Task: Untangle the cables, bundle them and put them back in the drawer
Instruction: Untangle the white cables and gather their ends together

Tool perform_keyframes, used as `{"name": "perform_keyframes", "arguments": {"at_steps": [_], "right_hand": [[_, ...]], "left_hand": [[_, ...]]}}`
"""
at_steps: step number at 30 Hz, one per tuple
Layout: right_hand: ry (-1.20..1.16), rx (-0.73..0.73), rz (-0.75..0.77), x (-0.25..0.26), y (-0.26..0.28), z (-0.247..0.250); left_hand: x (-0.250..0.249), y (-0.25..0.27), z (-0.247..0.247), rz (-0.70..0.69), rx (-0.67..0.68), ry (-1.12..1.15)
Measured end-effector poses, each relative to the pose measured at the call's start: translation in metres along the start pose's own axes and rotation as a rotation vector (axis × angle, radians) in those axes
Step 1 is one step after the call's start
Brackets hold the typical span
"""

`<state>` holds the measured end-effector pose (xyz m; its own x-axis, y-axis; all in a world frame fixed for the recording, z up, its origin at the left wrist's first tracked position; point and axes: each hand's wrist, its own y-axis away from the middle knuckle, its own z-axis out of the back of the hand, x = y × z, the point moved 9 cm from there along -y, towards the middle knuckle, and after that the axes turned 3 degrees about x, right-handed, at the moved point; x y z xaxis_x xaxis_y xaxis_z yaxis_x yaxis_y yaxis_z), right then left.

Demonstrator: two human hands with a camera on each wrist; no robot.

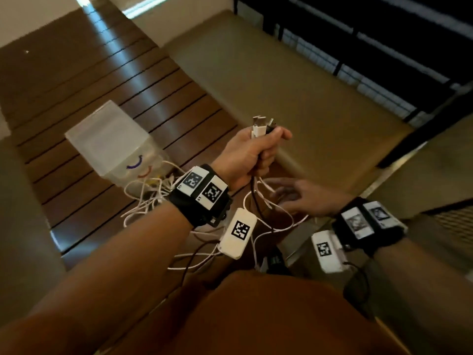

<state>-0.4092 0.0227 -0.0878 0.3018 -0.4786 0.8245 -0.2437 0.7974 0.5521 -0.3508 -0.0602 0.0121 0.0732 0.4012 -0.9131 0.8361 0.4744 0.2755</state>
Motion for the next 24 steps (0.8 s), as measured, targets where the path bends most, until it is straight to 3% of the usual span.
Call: {"name": "perform_keyframes", "arguments": {"at_steps": [5, 10, 15, 18, 24], "right_hand": [[-0.089, -0.198, 0.022, -0.015, 0.016, 0.010], [-0.044, -0.659, 0.051, -0.036, 0.020, 0.056], [0.002, -0.595, 0.003, -0.053, 0.027, 0.061], [0.052, -0.517, -0.106, -0.084, 0.034, 0.061], [0.035, -0.605, -0.425, -0.162, 0.062, 0.077]], "left_hand": [[-0.009, -0.022, -0.053, 0.035, 0.246, -0.045], [-0.005, -0.024, -0.093, 0.102, 0.412, -0.028], [-0.007, -0.025, -0.105, 0.093, 0.466, -0.093], [-0.015, -0.028, -0.101, 0.063, 0.443, -0.121], [-0.020, -0.024, -0.109, 0.041, 0.506, -0.075]]}}
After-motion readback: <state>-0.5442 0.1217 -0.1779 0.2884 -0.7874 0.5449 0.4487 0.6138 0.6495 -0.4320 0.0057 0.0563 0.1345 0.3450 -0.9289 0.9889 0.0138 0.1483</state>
